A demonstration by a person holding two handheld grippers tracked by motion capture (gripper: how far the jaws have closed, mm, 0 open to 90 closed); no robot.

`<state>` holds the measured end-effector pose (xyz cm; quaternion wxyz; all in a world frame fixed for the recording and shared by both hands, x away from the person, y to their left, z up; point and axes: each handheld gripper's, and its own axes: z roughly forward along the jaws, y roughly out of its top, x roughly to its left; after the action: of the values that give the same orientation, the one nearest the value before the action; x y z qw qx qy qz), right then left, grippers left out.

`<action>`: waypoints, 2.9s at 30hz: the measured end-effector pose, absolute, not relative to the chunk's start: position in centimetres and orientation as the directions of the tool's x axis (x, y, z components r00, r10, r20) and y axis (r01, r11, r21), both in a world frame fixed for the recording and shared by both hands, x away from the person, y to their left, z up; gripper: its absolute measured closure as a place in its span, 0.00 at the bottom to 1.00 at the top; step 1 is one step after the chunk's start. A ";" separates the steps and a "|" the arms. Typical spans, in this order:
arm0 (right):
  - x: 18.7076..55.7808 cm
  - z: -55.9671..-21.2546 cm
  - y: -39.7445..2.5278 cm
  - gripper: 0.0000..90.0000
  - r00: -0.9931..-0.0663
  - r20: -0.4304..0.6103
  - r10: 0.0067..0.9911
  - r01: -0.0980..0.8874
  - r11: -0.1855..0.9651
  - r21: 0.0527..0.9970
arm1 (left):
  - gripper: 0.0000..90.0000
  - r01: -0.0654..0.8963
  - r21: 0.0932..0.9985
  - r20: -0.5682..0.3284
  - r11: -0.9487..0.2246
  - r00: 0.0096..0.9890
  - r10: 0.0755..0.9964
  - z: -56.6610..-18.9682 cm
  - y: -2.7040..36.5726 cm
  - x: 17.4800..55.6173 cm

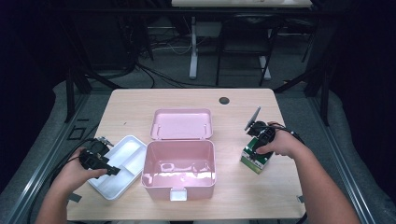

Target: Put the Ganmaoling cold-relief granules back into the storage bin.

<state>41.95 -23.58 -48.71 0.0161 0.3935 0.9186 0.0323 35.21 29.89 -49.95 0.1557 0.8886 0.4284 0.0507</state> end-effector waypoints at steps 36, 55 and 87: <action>41.5 -45.6 -22.3 0.18 -0.717 -0.025 0.696 0.693 0.717 0.072 | 0.37 0.746 0.320 -0.045 -0.584 0.628 0.777 -49.9 29.9 35.2; 40.2 -43.1 -20.4 0.18 -0.802 -0.071 0.593 0.589 0.805 0.067 | 0.37 0.747 0.314 -0.049 -0.586 0.629 0.776 -50.0 29.8 35.2; 37.6 -37.8 -17.5 0.18 -0.943 -0.104 0.317 0.311 0.948 0.064 | 0.37 0.747 0.318 -0.049 -0.583 0.627 0.777 -50.0 29.9 35.2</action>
<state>37.59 -17.47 -37.82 0.0563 0.1594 0.9853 0.0232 35.20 29.88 -50.00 0.1561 0.8885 0.4289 0.0477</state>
